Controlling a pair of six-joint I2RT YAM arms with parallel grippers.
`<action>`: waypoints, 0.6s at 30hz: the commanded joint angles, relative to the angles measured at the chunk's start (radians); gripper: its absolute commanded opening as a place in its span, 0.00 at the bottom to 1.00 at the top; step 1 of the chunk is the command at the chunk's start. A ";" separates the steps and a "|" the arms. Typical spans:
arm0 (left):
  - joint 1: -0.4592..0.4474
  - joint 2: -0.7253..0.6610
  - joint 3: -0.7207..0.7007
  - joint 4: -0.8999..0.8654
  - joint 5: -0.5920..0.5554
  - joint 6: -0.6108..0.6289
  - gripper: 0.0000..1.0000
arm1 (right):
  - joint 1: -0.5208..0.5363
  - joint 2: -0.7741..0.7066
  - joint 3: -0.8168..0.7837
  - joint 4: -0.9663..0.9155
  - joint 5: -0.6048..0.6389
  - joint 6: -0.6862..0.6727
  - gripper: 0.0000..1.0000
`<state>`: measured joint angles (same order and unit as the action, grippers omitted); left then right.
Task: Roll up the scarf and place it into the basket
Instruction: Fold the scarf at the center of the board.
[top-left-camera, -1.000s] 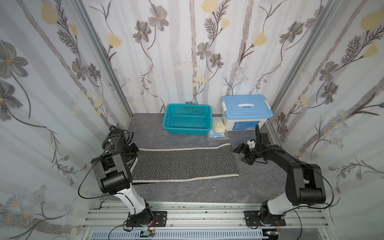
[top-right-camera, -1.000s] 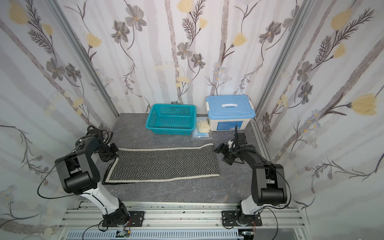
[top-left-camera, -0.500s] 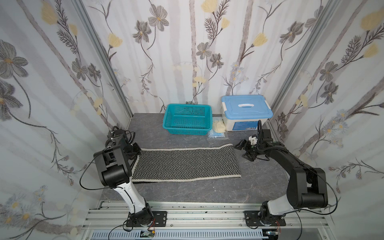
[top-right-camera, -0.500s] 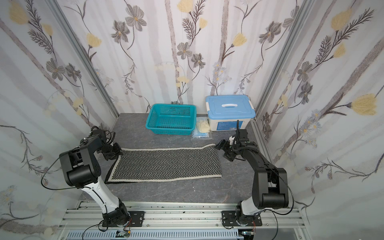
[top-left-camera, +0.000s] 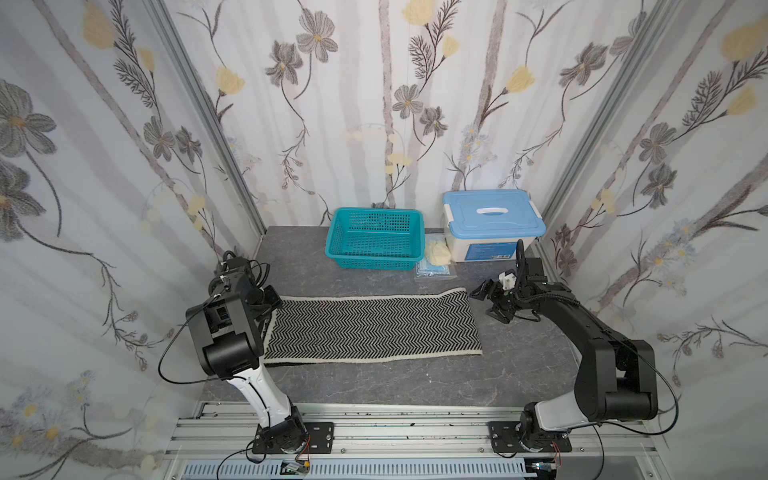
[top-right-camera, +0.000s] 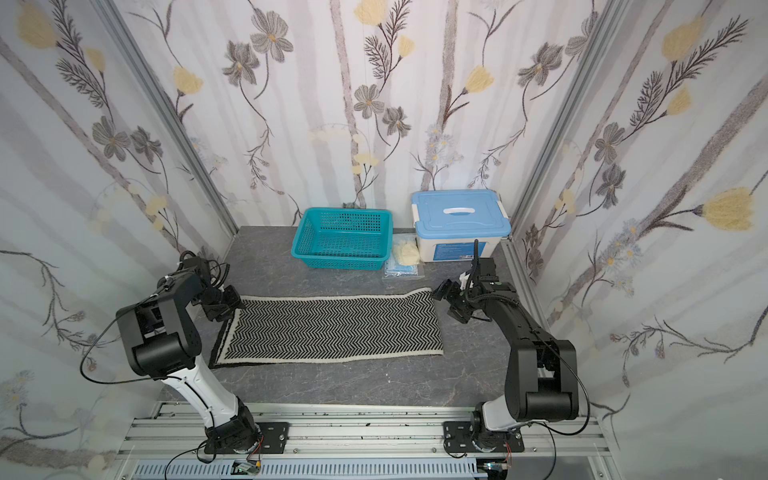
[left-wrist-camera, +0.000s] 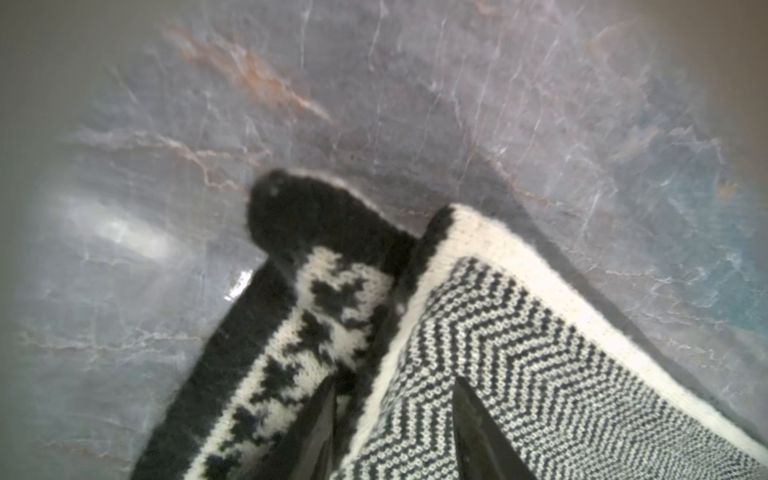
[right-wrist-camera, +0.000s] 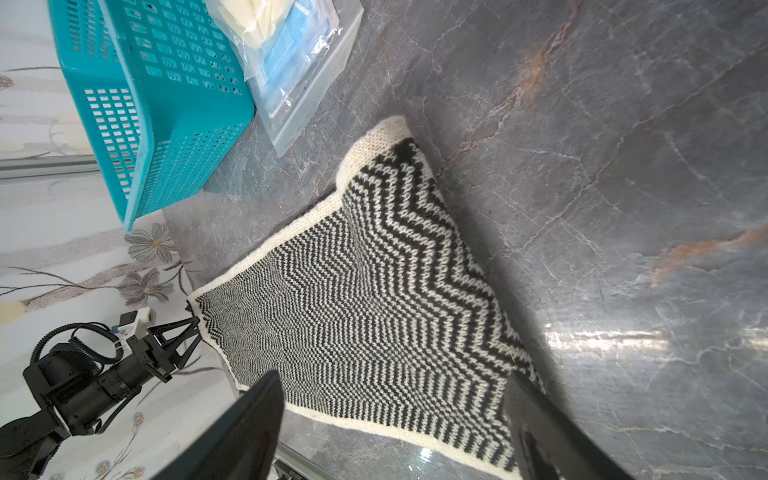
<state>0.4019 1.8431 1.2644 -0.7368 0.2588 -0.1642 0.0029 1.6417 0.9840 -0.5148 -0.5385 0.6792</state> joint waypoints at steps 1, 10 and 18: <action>0.000 -0.013 -0.023 -0.012 0.008 0.017 0.48 | 0.006 0.006 -0.001 0.024 0.006 -0.010 0.85; 0.002 0.009 -0.030 0.006 0.005 0.022 0.34 | 0.008 0.002 -0.012 0.033 -0.005 -0.011 0.86; 0.000 -0.056 -0.004 -0.046 0.000 0.018 0.00 | 0.008 0.009 -0.017 0.051 -0.010 -0.004 0.85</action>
<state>0.4019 1.8267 1.2423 -0.7471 0.2626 -0.1589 0.0116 1.6436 0.9695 -0.4992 -0.5392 0.6792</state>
